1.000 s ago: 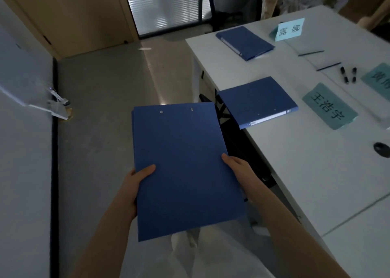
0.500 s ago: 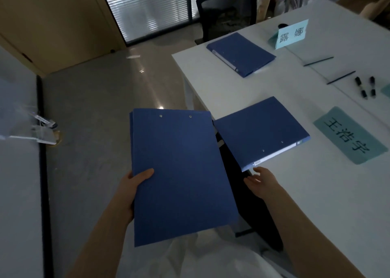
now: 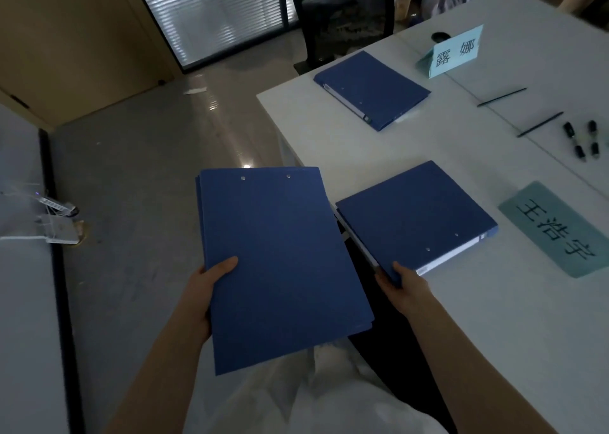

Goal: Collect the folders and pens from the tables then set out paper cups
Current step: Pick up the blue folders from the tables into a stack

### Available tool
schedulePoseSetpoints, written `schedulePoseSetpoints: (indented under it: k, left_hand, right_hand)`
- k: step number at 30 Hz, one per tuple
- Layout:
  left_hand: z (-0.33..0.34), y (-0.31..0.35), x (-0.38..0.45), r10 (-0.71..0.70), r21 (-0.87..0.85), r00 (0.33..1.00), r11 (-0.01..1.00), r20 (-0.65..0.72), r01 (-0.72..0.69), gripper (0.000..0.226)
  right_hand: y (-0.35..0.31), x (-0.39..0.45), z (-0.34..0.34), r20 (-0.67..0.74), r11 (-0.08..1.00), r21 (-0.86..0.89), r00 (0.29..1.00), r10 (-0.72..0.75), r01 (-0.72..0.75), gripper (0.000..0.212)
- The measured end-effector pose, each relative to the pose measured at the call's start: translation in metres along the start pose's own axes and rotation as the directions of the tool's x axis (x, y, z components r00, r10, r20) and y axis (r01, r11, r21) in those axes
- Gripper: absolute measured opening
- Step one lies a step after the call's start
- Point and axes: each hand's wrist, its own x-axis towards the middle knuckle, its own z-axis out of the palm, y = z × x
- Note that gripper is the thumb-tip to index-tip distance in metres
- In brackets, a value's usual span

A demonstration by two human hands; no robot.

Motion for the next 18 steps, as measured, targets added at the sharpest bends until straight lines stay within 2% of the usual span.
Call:
schedulePoseSetpoints:
  k: [3,5,6,9,11,16,17,18]
  left_hand:
    - [0.004,0.008,0.009,-0.002,0.008,1.0,1.0,0.015,0.002,0.039]
    - [0.006,0.012,0.015,0.002,0.005,1.0,1.0,0.007,-0.002,0.041]
    - [0.006,0.014,0.018,0.0,0.0,1.0,1.0,0.004,0.0,0.044]
    - [0.007,0.017,0.024,-0.01,-0.011,1.0,1.0,0.009,0.01,0.052]
    - [0.006,0.018,0.028,-0.019,-0.015,1.0,1.0,0.013,0.019,0.053]
    - [-0.004,0.026,0.041,-0.026,-0.026,1.0,0.999,0.006,0.026,0.057]
    - [-0.008,0.029,0.044,-0.028,-0.032,1.0,0.999,0.008,0.028,0.052]
    - [-0.012,0.031,0.047,-0.032,-0.041,0.999,0.999,0.006,0.032,0.048]
  right_hand:
    - [-0.005,-0.006,0.005,0.049,0.991,0.128,0.997,-0.055,0.049,0.02]
    - [-0.01,-0.014,0.007,0.121,0.98,0.198,0.991,-0.053,0.028,0.028]
    - [-0.013,-0.02,0.008,0.169,0.975,0.221,0.984,-0.05,0.011,0.036]
    - [-0.024,-0.031,0.006,0.345,0.966,0.256,0.936,-0.065,-0.027,0.086]
    - [-0.03,-0.036,0.006,0.406,0.964,0.258,0.912,-0.048,-0.064,0.093]
    - [-0.029,-0.046,0.027,0.489,0.987,0.139,0.872,0.004,-0.082,0.081]
    - [-0.027,-0.05,0.034,0.511,0.995,0.078,0.859,0.015,-0.063,0.07]
    - [-0.025,-0.054,0.042,0.529,0.999,0.016,0.848,0.024,-0.038,0.051]
